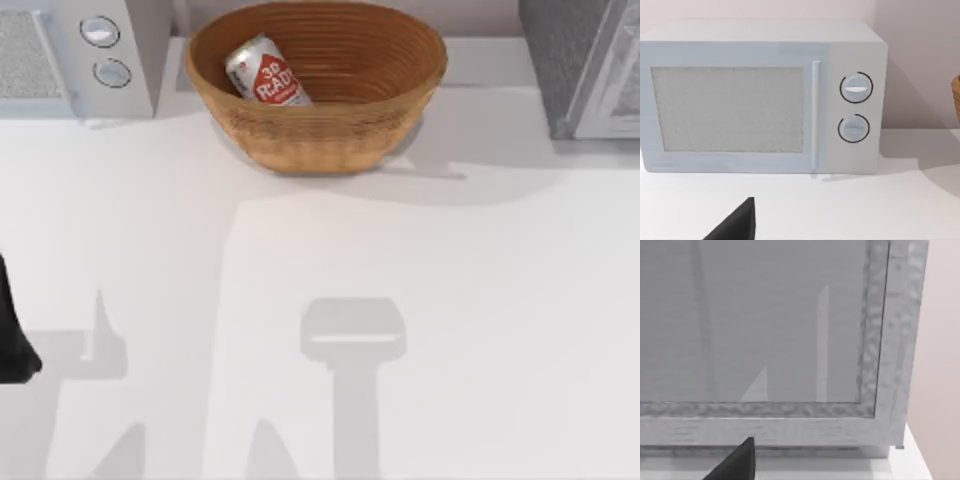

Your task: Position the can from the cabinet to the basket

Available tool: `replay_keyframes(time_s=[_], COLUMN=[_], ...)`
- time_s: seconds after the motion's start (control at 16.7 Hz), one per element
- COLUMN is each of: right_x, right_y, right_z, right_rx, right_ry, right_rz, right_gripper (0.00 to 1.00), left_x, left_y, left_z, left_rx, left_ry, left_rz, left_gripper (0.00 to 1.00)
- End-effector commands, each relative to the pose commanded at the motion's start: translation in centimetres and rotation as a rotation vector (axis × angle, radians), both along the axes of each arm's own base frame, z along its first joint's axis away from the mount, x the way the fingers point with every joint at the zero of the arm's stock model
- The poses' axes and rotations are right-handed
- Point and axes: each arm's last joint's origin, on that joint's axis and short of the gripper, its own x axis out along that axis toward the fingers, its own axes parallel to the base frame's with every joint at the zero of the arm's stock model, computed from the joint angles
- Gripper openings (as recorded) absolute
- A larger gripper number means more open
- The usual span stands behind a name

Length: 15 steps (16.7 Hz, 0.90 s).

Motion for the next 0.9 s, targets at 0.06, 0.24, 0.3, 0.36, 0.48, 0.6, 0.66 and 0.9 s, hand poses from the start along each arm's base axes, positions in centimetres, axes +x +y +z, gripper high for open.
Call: replay_keyframes(time_s=[0.06,0.24,0.3,0.36,0.48,0.6,0.66,0.9], right_x=[-0.2,-0.4,-0.4,-0.4,-0.4,-0.1,0.1,1.6], right_y=[-0.5,-1.1,-1.1,-1.1,-0.9,-1.5,-2.0,-5.3], right_z=[-0.3,-0.6,-0.6,-0.6,-0.6,-0.2,0.3,4.2], right_rx=[0.0,-0.001,-0.001,-0.001,0.003,0.003,0.003,0.002], right_ry=[0.0,0.0,0.0,0.0,0.002,0.002,0.002,0.002], right_rz=[0.0,0.001,0.001,0.001,0.002,0.003,0.003,0.003], right_gripper=[1.0,1.0,1.0,1.0,1.0,1.0,1.0,1.0], left_x=[0.0,0.0,0.0,0.0,0.0,0.0,0.0,0.0], left_y=[0.0,0.0,0.0,0.0,0.0,0.0,0.0,0.0], left_z=[0.0,0.0,0.0,0.0,0.0,0.0,0.0,0.0], left_rx=[0.0,0.0,0.0,0.0,0.0,0.0,0.0,0.0], left_ry=[0.0,0.0,0.0,0.0,0.0,0.0,0.0,0.0], left_rz=[0.0,0.0,0.0,0.0,0.0,0.0,0.0,0.0], left_gripper=[1.0,1.0,1.0,1.0,1.0,1.0,1.0,1.0])
